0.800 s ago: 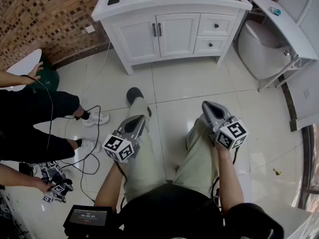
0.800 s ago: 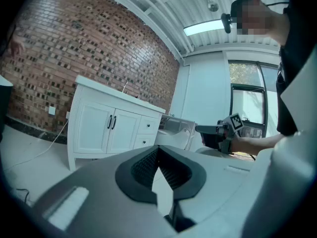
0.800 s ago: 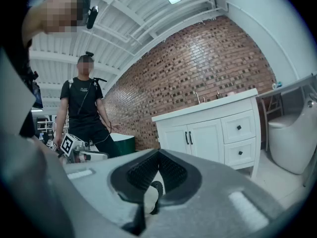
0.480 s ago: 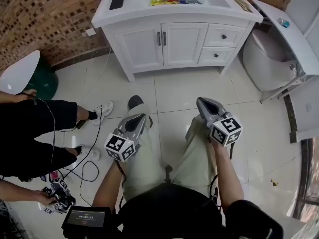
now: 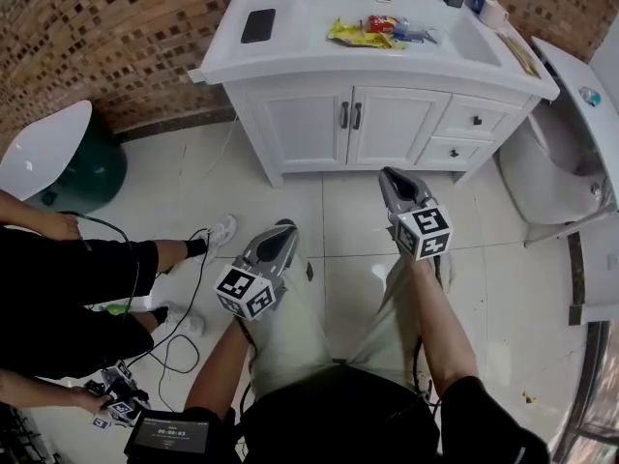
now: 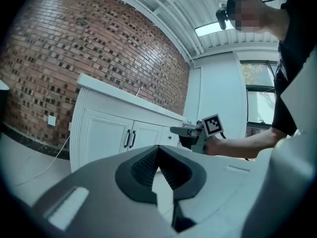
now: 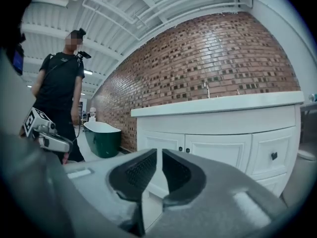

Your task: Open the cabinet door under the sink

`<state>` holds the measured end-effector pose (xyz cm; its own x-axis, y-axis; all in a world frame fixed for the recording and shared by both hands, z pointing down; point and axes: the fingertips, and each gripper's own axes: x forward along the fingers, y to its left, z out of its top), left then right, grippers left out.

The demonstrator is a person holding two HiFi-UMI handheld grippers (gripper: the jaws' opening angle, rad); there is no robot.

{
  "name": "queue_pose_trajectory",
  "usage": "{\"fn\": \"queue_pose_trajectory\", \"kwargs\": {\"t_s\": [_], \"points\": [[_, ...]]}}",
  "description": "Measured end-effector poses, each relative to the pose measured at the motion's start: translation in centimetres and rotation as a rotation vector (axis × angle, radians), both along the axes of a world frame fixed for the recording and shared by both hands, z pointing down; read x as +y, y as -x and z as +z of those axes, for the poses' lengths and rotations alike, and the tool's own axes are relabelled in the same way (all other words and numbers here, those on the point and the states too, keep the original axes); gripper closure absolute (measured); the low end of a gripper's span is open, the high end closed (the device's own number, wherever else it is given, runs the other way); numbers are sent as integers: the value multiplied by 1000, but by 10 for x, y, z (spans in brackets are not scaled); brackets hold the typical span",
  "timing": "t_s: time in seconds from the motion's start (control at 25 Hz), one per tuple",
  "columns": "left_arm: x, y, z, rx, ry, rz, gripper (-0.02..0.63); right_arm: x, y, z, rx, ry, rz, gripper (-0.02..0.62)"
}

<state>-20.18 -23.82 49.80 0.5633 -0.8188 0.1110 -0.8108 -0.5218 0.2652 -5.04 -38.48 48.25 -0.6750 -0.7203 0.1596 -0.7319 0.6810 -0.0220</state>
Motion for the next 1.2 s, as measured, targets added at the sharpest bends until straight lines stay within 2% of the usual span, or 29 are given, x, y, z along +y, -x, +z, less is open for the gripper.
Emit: {"fn": "queue_pose_trajectory", "kwargs": {"t_s": [0.04, 0.08, 0.24, 0.36, 0.48, 0.6, 0.88, 1.04, 1.2], "points": [[-9, 2, -2, -1, -3, -2, 591, -17, 7, 6, 11, 6, 2, 552], [-18, 2, -3, -9, -6, -3, 591, -33, 14, 13, 27, 15, 4, 538], [-49, 3, -4, -37, -15, -8, 591, -95, 34, 53, 122, 61, 36, 537], [-59, 10, -8, 4, -15, -20, 591, -133, 44, 80, 182, 85, 61, 534], [-61, 11, -15, 35, -20, -25, 591, -166, 50, 97, 197, 106, 90, 525], [-62, 5, -17, 15, -23, -27, 591, -193, 57, 109, 198, 121, 118, 518], [-60, 10, -17, 18, -25, -34, 591, -221, 70, 121, 242, 126, 177, 517], [-57, 17, -17, 20, -26, -45, 591, -224, 68, 122, 255, 108, 209, 548], [-54, 21, -18, 19, -25, -53, 591, -224, 66, 121, 253, 115, 224, 548]]}}
